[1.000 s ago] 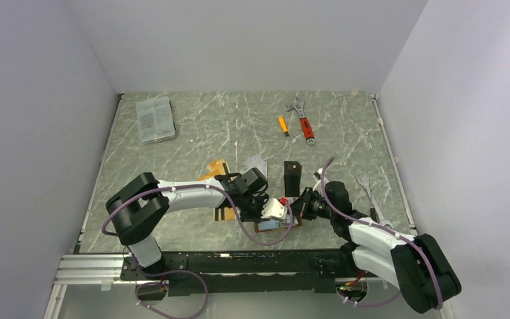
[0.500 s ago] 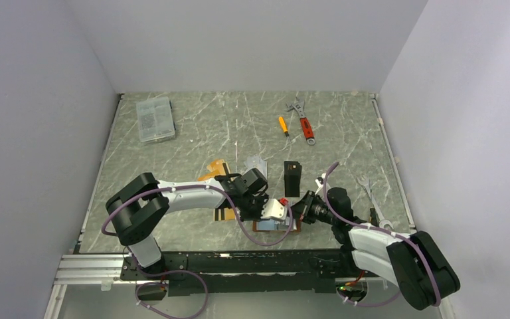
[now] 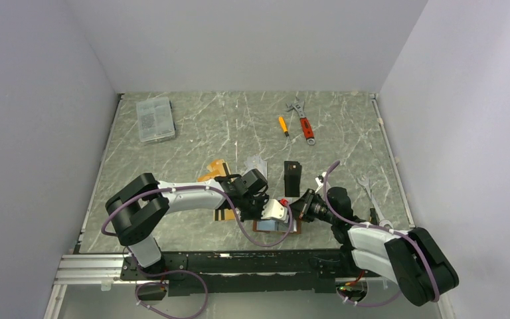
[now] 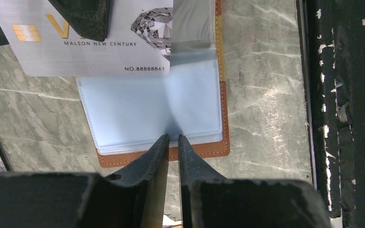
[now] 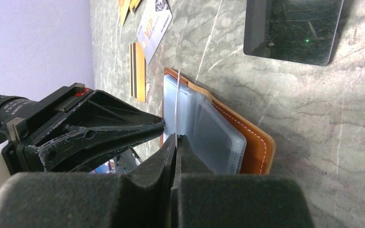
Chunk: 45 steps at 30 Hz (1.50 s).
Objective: Put the credit cards into the card holder
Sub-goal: Insert the credit card into the card holder.
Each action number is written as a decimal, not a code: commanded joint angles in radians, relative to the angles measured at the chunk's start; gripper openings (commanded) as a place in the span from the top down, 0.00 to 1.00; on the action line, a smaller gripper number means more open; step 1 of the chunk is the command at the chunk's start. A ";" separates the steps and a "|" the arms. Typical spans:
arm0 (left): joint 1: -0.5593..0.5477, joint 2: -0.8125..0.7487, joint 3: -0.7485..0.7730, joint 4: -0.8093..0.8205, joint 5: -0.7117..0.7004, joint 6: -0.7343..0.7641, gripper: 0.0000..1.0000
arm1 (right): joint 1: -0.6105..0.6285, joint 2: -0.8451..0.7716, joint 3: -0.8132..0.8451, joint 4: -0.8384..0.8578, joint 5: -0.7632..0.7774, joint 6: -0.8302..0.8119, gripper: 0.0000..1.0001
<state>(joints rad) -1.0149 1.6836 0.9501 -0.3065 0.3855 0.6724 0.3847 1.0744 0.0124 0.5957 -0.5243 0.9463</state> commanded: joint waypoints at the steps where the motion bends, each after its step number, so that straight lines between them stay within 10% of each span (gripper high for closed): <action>1: -0.014 0.016 -0.032 -0.054 -0.006 0.007 0.82 | 0.000 0.011 -0.049 0.066 0.014 0.000 1.00; 15: -0.013 0.022 -0.017 -0.069 -0.005 -0.002 0.85 | 0.022 0.133 -0.101 0.181 -0.025 0.022 1.00; 28: -0.014 0.031 0.001 -0.083 -0.004 -0.007 0.87 | 0.026 -0.148 -0.123 -0.155 -0.014 -0.016 1.00; 45: -0.018 0.015 -0.014 -0.085 -0.007 -0.016 0.89 | 0.061 0.086 -0.072 -0.087 -0.019 -0.024 1.00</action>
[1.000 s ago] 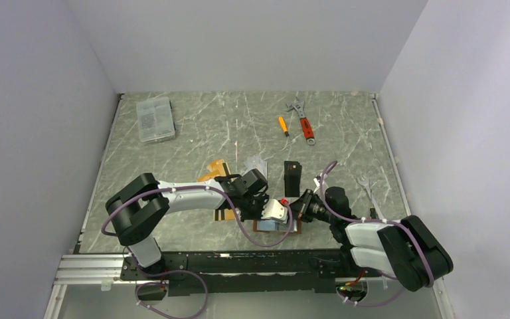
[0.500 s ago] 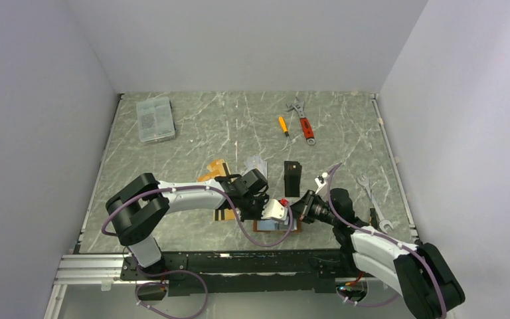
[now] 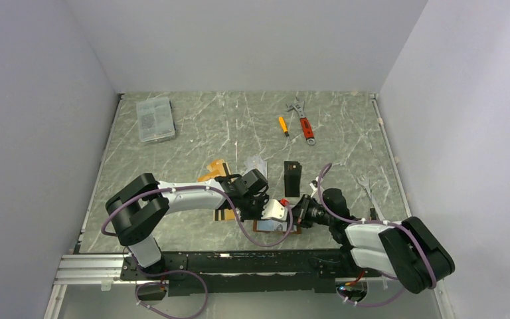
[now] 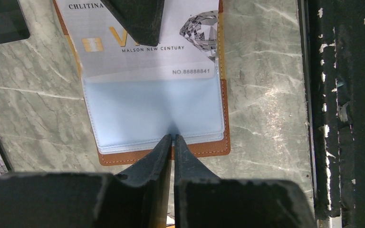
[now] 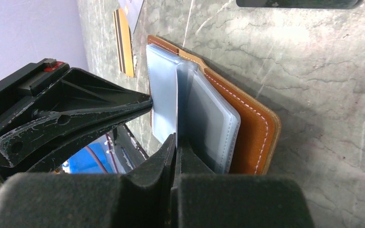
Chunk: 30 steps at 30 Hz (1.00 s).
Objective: Put the credit cards into the card holder
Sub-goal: Insert the credit card into the card holder.
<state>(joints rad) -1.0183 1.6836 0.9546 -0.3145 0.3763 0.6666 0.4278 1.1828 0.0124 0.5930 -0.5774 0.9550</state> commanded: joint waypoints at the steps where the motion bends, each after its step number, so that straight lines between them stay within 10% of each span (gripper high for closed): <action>1: -0.014 0.008 -0.020 -0.074 0.002 -0.010 0.89 | 0.022 -0.021 -0.070 -0.089 0.037 -0.033 1.00; 13: 0.035 -0.055 -0.001 -0.133 -0.024 0.016 0.72 | 0.037 0.125 -0.022 -0.070 0.023 -0.070 1.00; 30: 0.014 -0.041 -0.031 -0.098 -0.058 0.008 0.77 | 0.133 0.207 0.095 -0.141 0.116 -0.064 0.89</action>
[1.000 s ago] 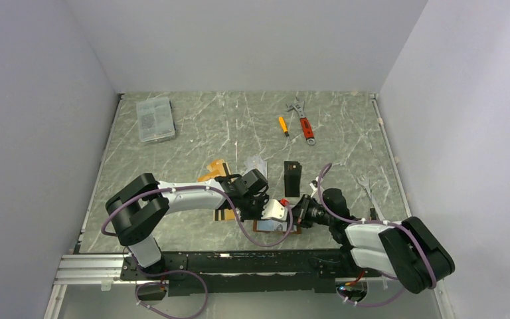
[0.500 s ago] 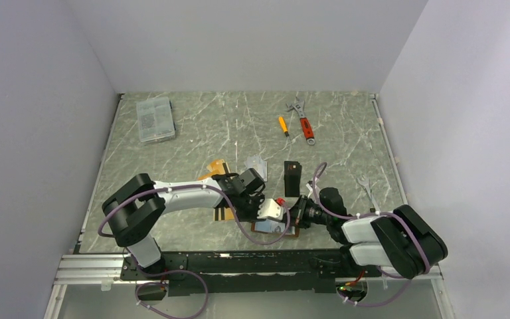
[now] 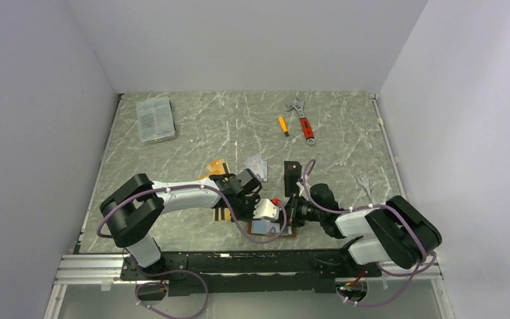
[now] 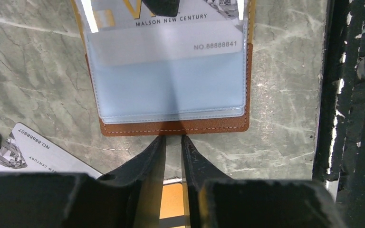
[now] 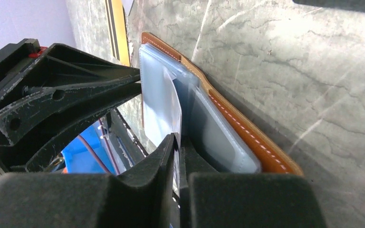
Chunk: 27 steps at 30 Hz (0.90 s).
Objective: Put the credit cards into the card holder
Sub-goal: Insert the credit card into the card holder.
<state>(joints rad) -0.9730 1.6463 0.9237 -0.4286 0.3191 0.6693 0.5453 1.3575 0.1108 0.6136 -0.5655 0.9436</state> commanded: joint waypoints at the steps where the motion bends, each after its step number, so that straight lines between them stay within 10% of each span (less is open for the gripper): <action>1: -0.034 -0.002 0.000 0.015 -0.007 0.006 0.78 | 0.016 0.018 0.001 -0.191 0.120 -0.055 0.82; 6: -0.042 0.004 0.003 0.005 -0.031 0.012 0.82 | 0.017 -0.151 0.050 -0.460 0.240 -0.095 0.59; 14: -0.046 0.000 -0.001 0.007 -0.032 0.009 0.86 | 0.035 -0.264 0.085 -0.670 0.319 -0.083 0.49; 27: -0.035 -0.001 0.127 -0.020 0.102 -0.055 0.92 | 0.076 -0.218 0.115 -0.628 0.340 -0.053 0.54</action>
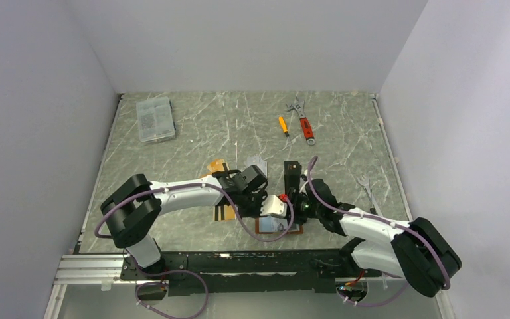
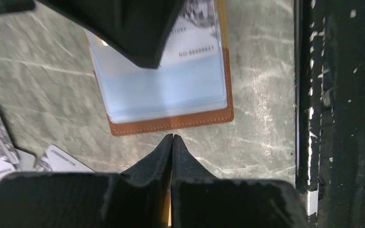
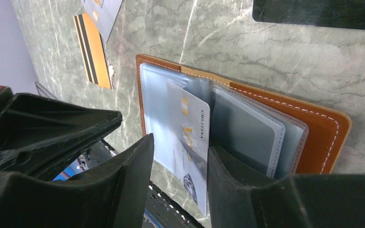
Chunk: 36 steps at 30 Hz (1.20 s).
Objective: Put the credit cards into the card holder
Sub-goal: Insert the credit card into the card holder.
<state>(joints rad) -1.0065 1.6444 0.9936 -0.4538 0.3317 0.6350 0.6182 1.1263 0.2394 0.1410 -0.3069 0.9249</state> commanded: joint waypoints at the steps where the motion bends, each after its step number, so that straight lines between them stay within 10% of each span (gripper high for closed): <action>1: -0.001 0.008 0.058 0.016 0.092 -0.017 0.93 | 0.004 -0.002 -0.026 -0.131 0.070 -0.023 0.56; 36: -0.090 0.162 0.075 -0.018 -0.023 0.055 0.95 | -0.143 -0.160 -0.032 -0.232 -0.081 -0.050 0.55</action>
<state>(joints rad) -1.0824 1.7782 1.0832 -0.4297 0.3214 0.6746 0.4763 0.9558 0.2119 -0.0433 -0.3832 0.8898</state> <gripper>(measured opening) 0.057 0.465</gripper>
